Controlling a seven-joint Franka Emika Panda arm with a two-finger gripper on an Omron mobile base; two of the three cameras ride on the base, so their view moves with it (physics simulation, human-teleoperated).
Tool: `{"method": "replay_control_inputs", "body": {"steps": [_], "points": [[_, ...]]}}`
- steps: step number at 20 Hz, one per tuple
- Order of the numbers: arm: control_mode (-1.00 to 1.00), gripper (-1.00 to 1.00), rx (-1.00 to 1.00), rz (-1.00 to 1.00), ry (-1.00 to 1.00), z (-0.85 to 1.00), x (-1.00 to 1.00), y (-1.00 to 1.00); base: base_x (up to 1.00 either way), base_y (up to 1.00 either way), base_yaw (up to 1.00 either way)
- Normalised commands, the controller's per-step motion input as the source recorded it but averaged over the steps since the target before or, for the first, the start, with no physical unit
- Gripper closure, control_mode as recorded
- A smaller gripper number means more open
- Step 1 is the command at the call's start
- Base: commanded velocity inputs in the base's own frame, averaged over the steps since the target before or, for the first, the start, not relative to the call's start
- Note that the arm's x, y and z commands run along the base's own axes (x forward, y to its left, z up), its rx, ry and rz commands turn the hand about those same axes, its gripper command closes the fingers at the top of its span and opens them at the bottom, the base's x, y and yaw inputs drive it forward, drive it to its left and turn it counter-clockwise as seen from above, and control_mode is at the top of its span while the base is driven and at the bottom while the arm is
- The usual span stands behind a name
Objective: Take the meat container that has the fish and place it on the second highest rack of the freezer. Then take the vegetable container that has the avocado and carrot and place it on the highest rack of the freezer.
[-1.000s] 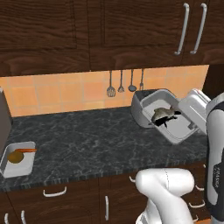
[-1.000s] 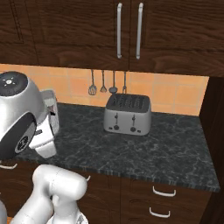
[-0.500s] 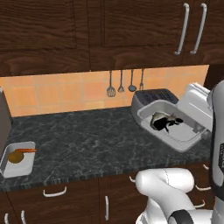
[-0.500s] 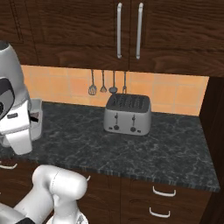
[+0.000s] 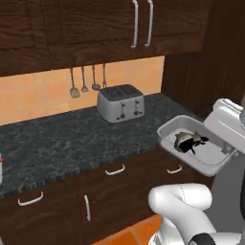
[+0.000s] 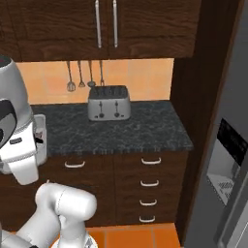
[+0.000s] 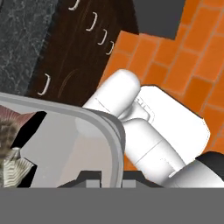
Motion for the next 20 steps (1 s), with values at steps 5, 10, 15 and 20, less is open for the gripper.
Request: {"method": "replay_control_inputs", "body": {"steps": [5, 10, 15, 20], "points": [[1.0, 1.0, 0.0, 0.0, 0.0, 0.0, 0.0, 0.0, -0.42, 0.0, -0.92], [1.0, 1.0, 0.0, 0.0, 0.0, 0.0, 0.0, 0.0, -0.24, -0.04, -0.89], [1.0, 1.0, 0.0, 0.0, 0.0, 0.0, 0.0, 0.0, -0.06, -0.49, -0.79], [1.0, 1.0, 0.0, 0.0, 0.0, 0.0, 0.0, 0.0, 0.0, -0.97, -0.64]]}}
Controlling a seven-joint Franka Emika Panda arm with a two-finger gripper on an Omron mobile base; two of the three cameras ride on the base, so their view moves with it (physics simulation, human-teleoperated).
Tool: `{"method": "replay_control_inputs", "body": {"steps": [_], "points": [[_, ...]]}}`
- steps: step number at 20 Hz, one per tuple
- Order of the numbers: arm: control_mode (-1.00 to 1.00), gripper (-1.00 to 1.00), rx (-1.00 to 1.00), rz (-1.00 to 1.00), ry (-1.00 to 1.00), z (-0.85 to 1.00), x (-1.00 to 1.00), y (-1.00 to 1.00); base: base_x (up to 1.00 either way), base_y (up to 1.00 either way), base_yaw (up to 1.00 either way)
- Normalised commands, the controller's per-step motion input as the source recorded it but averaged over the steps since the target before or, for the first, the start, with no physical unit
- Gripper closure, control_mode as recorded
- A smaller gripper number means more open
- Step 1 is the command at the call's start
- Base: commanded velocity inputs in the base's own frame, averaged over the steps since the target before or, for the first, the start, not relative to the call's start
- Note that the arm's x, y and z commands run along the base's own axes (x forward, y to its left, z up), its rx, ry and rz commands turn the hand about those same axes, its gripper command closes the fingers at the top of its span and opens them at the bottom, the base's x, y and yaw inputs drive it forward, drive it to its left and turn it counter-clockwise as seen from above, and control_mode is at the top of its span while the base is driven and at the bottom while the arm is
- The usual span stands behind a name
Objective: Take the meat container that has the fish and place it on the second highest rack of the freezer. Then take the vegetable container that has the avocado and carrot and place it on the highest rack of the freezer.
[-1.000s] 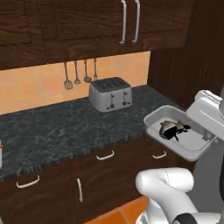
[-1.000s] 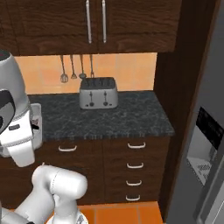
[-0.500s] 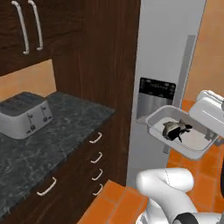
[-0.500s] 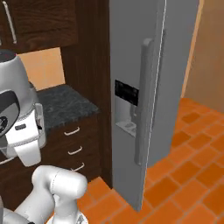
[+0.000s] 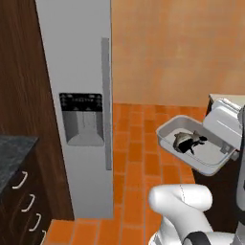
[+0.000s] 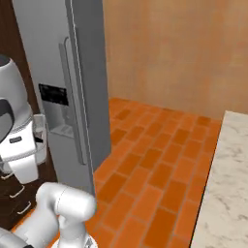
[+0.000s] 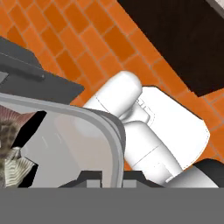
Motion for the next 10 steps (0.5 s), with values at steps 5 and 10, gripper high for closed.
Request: {"method": "replay_control_inputs", "body": {"steps": [5, 10], "points": [[1.0, 1.0, 0.0, 0.0, 0.0, 0.0, 0.0, 0.0, 0.21, -0.94, -0.47], [1.0, 1.0, 0.0, 0.0, 0.0, 0.0, 0.0, 0.0, 0.96, -0.23, -0.19]]}}
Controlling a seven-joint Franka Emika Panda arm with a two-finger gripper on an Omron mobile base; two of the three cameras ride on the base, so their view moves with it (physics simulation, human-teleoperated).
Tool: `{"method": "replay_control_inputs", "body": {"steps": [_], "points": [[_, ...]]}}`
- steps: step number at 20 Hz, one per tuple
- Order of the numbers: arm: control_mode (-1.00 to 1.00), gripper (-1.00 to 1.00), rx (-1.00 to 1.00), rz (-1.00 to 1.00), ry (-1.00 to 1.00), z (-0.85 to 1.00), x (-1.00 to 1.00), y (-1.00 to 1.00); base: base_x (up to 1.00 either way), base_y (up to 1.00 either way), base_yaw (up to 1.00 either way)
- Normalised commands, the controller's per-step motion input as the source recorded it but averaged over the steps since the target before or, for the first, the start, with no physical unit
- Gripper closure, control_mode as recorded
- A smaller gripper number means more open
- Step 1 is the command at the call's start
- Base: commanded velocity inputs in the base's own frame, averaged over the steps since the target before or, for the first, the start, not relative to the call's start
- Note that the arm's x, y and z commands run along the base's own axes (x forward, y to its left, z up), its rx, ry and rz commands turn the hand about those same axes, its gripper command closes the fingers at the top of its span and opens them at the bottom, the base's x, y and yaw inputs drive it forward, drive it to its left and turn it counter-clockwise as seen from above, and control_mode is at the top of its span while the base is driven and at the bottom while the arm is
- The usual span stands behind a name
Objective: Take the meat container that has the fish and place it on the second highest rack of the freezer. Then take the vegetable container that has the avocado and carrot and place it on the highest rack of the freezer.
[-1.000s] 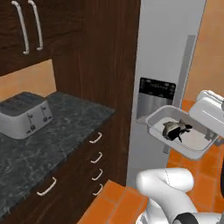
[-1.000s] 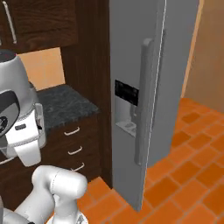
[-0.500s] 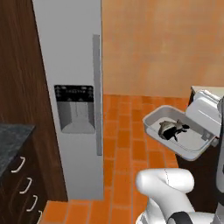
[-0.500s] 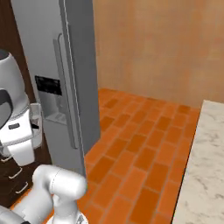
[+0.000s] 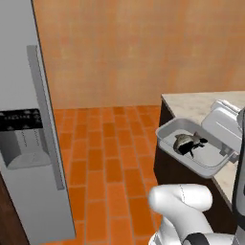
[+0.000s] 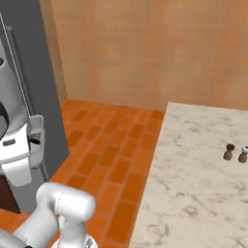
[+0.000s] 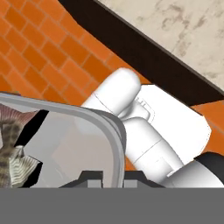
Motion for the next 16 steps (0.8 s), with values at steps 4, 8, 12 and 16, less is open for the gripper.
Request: {"method": "replay_control_inputs", "body": {"steps": [4, 8, 12, 16], "points": [[1.0, 1.0, 0.0, 0.0, 0.0, 0.0, 0.0, 0.0, 1.0, 0.0, -0.08], [1.0, 1.0, 0.0, 0.0, 0.0, 0.0, 0.0, 0.0, 1.0, 0.04, -0.12], [1.0, 1.0, 0.0, 0.0, 0.0, 0.0, 0.0, 0.0, 1.0, 0.0, -0.08], [1.0, 1.0, 0.0, 0.0, 0.0, 0.0, 0.0, 0.0, 1.0, 0.0, 0.0]]}}
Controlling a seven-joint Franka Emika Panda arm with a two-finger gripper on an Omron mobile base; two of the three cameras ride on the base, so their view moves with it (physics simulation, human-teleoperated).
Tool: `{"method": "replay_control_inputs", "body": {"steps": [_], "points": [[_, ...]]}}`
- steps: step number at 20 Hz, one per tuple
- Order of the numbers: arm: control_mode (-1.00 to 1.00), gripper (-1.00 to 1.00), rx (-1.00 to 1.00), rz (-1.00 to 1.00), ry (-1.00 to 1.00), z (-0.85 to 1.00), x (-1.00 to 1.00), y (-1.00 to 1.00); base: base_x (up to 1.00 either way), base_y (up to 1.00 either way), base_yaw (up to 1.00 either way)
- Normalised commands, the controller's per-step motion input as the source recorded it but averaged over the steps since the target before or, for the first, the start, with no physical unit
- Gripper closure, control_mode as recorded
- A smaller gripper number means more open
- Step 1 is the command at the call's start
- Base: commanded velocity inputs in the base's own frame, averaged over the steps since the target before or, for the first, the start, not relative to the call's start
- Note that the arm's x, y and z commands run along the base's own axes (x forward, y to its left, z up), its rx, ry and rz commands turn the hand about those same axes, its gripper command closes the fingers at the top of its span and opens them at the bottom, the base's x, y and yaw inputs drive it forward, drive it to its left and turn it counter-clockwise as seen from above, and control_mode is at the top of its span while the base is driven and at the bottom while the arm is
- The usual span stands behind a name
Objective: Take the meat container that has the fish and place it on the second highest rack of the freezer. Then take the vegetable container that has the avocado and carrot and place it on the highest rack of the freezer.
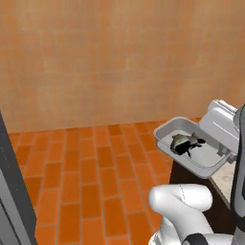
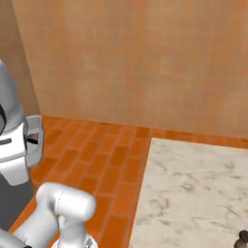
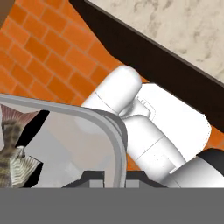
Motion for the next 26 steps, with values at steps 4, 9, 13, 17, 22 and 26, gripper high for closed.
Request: {"method": "replay_control_inputs", "body": {"steps": [4, 9, 13, 17, 22, 26], "points": [[1.0, 1.0, 0.0, 0.0, 0.0, 0.0, 0.0, 0.0, 1.0, 0.0, 0.12], [1.0, 1.0, 0.0, 0.0, 0.0, 0.0, 0.0, 0.0, 0.75, 0.05, 0.53], [1.0, 1.0, 0.0, 0.0, 0.0, 0.0, 0.0, 0.0, 0.49, 0.01, 0.69], [1.0, 1.0, 0.0, 0.0, 0.0, 0.0, 0.0, 0.0, 0.64, -0.01, 0.69], [1.0, 1.0, 0.0, 0.0, 0.0, 0.0, 0.0, 0.0, 0.91, -0.11, 0.68], [1.0, 1.0, 0.0, 0.0, 0.0, 0.0, 0.0, 0.0, 0.42, -0.23, 0.68]]}}
